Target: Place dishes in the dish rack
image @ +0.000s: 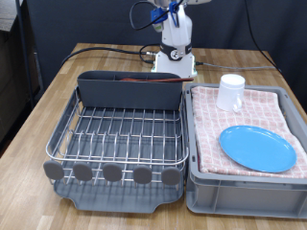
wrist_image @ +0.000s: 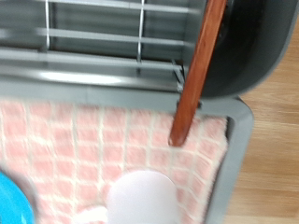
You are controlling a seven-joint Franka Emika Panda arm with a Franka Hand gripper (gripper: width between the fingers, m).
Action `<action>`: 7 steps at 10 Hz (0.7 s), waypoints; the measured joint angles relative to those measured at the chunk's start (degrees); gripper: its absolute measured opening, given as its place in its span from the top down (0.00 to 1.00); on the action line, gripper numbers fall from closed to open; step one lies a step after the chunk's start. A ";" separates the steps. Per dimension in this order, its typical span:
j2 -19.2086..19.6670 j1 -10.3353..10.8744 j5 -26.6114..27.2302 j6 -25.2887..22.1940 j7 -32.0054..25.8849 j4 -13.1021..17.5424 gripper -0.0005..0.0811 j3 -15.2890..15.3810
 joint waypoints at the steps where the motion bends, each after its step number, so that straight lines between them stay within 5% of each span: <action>1: 0.52 1.56 0.12 -2.12 -3.40 1.46 0.01 0.09; 4: 1.14 3.47 1.17 -2.80 -7.84 2.50 0.01 -0.18; 7: 3.08 4.15 -3.80 -0.47 -14.63 5.06 0.01 0.69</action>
